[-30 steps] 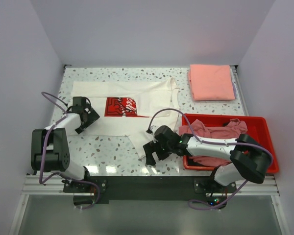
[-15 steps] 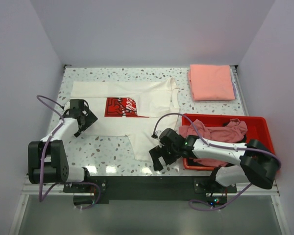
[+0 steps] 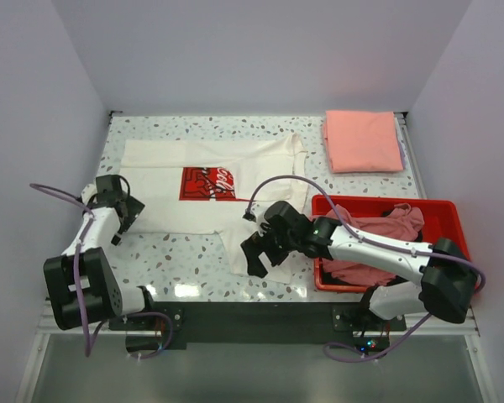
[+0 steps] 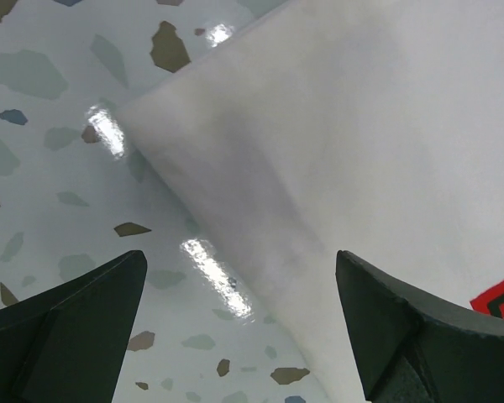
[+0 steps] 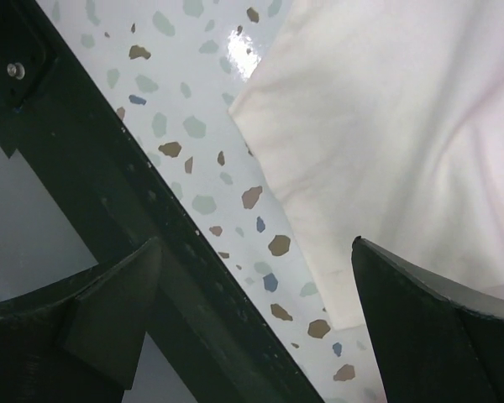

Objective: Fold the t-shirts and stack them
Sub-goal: Fold the tshirt

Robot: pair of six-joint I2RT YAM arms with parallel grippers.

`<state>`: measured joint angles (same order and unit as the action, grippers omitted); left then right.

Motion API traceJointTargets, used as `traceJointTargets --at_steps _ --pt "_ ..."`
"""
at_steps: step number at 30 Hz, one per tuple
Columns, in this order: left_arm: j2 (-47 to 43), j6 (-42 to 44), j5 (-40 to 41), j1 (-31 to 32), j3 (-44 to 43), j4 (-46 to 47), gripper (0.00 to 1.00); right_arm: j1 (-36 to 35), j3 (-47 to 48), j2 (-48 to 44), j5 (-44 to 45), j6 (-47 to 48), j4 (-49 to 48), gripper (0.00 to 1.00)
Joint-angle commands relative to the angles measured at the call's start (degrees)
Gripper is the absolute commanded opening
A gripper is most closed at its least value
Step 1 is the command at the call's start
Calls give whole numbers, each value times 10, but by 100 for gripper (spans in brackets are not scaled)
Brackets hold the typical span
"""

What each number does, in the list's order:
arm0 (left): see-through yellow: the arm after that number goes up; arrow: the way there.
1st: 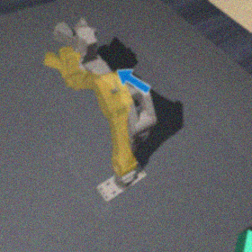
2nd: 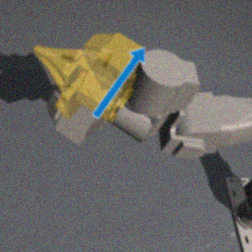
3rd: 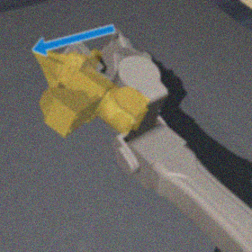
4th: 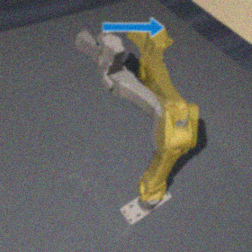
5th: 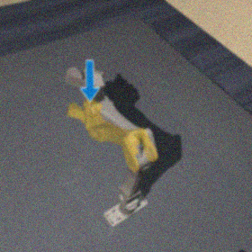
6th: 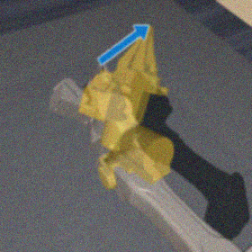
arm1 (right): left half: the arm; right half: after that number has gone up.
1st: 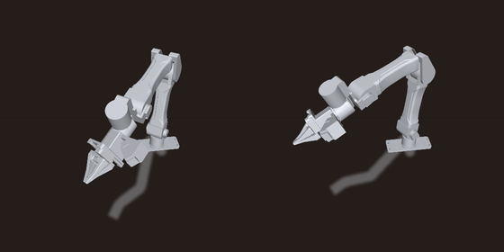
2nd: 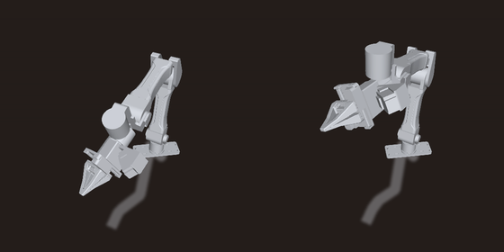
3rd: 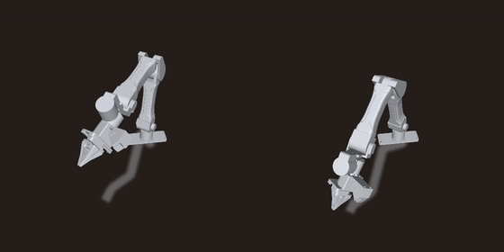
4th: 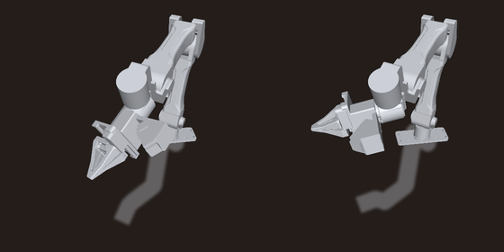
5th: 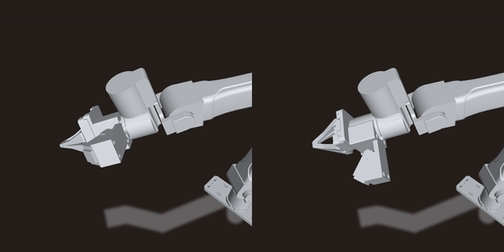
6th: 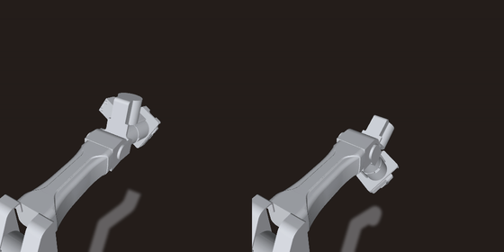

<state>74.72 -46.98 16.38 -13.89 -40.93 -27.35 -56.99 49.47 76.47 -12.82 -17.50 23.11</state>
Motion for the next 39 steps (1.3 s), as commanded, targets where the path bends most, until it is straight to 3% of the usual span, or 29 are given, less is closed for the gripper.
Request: traceJointTargets --at_steps 1,8,19,25,31,34,37,38,39 --pt "10 -10 15 -24 3 16 100 0 22 10 47 21 -3 99" --pt "72 -2 16 -66 -13 43 87 29 19 22 25 37 -16 99" --pt "148 3 16 -77 -26 64 73 87 5 38 -41 52 -32 99" --pt "140 16 20 -78 -17 77 68 92 4 44 -42 55 -33 99" --pt "155 28 8 -79 -28 95 56 92 2 41 -51 62 -34 99" --pt "165 37 -8 -80 -28 114 46 92 3 47 -44 61 -30 99" --pt "168 45 -14 -80 -28 120 21 92 1 48 -44 62 -29 99" --pt "169 45 -14 -79 -28 121 0 92 0 47 -43 63 -29 99" --pt "168 46 -15 -80 -28 120 0 92 -3 47 -41 63 -26 99"
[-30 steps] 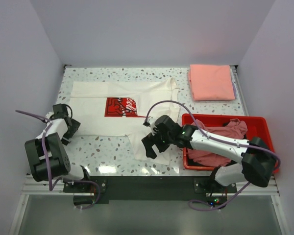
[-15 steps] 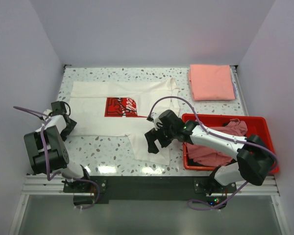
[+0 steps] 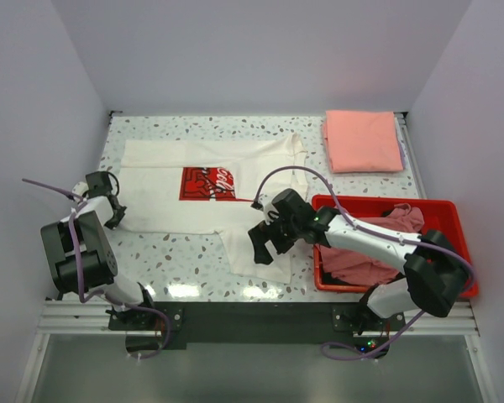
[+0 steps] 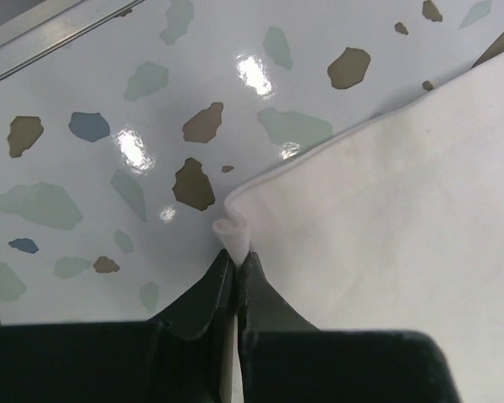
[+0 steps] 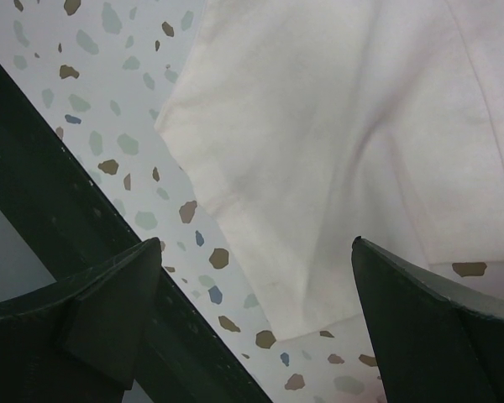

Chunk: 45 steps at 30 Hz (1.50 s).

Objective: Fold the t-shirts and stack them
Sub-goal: Fold the tshirt

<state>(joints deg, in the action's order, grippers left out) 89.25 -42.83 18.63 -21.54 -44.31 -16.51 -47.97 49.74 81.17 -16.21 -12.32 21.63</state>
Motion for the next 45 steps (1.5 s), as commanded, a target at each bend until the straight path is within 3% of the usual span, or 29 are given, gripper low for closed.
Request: traceJointTargets --at_steps 1,15,24,31,41,45 --pt "20 8 -39 -3 6 11 0 2 -5 0 -2 11 -7 99" --pt "-96 16 -34 -3 20 25 0 -6 -9 -6 6 19 6 99" --pt "-114 21 -47 -3 20 34 0 -58 -4 -1 54 12 32 99" --pt "-107 25 -53 -3 21 38 0 -140 4 14 111 53 72 97" --pt "-104 22 -46 -3 21 32 0 -187 19 87 213 37 75 75" --pt "-104 18 -37 -2 23 26 0 -188 19 104 233 36 76 58"
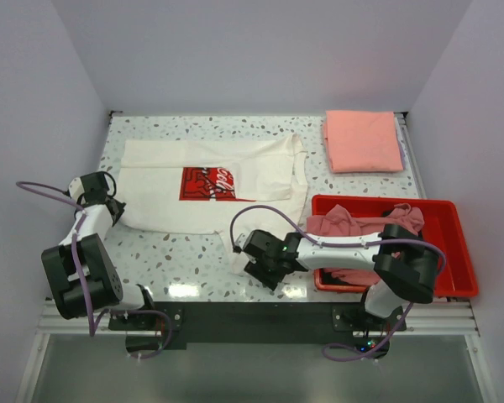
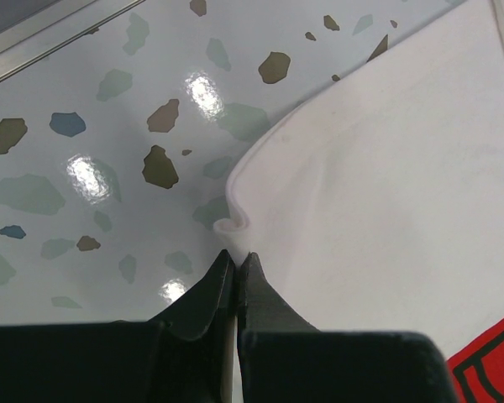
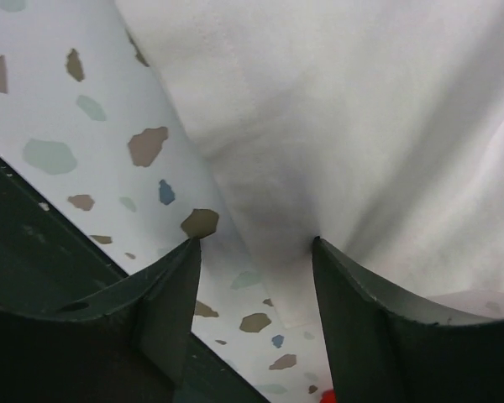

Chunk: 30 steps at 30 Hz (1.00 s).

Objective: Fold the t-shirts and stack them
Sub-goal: Fold the tshirt

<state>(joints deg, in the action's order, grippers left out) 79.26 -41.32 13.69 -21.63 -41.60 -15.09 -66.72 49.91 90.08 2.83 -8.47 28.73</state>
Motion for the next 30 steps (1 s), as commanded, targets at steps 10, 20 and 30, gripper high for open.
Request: traceJointTargets --at_steps 10,20,30 --pt "-20 -28 48 -2 19 -13 0 -27 15 16 34 -41 29 7" --pt "-103 -90 93 -3 78 -78 0 -92 3 -55 -27 -90 87 0" --pt "-166 -121 96 -3 82 -110 0 -112 34 -100 21 -104 134 0"
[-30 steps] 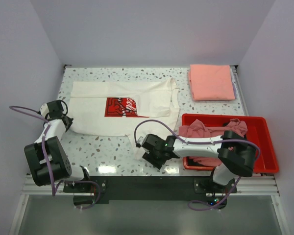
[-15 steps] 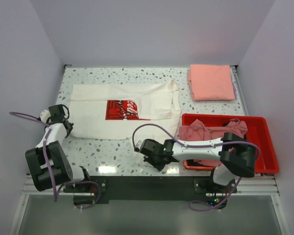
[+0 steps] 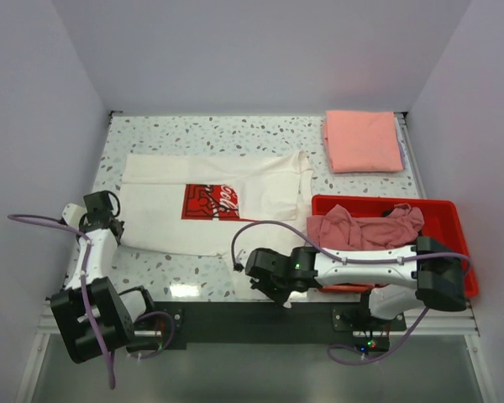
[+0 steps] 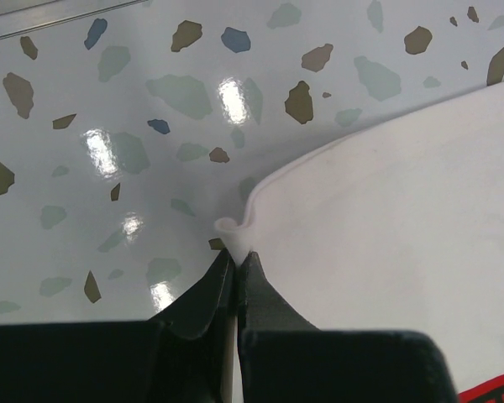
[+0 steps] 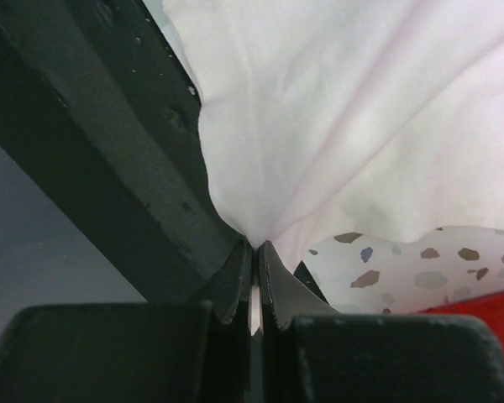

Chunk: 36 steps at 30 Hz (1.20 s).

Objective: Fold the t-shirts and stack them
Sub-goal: Fold the tshirt

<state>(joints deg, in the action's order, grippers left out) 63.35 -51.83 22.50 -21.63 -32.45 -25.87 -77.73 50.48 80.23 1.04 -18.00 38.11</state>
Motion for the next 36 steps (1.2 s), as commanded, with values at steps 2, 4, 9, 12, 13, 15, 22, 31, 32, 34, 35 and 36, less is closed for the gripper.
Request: traceJointTargets --at_steps 2,4,9,12,13,15,22,31,32,34,35,36 --pt "-3 -8 1 -3 -24 2 0 0 51 5 62 -5 46 0" --pt "5 -6 -11 -3 -35 4 0 22 66 10 70 4 50 0" --pt "40 1 -36 -3 -60 16 0 87 122 11 99 45 61 0" --pt "56 14 -61 -1 -75 36 0 133 159 20 104 61 61 0" --pt "61 17 -62 1 -88 37 0 143 169 24 114 68 65 0" --pt "75 15 -54 9 -107 36 0 171 199 39 154 74 68 0" --pt "142 11 -47 12 -159 39 0 253 279 89 190 102 62 0" --pt "214 16 -41 31 -232 31 0 331 373 152 201 140 59 0" --pt "218 16 -38 31 -237 26 0 338 380 158 201 143 59 0" --pt "227 16 -33 32 -249 19 0 343 396 167 201 154 67 0" --pt "229 17 -32 33 -251 18 0 348 409 176 198 158 69 0" --pt "233 18 -31 33 -256 19 0 350 415 179 194 161 73 0"
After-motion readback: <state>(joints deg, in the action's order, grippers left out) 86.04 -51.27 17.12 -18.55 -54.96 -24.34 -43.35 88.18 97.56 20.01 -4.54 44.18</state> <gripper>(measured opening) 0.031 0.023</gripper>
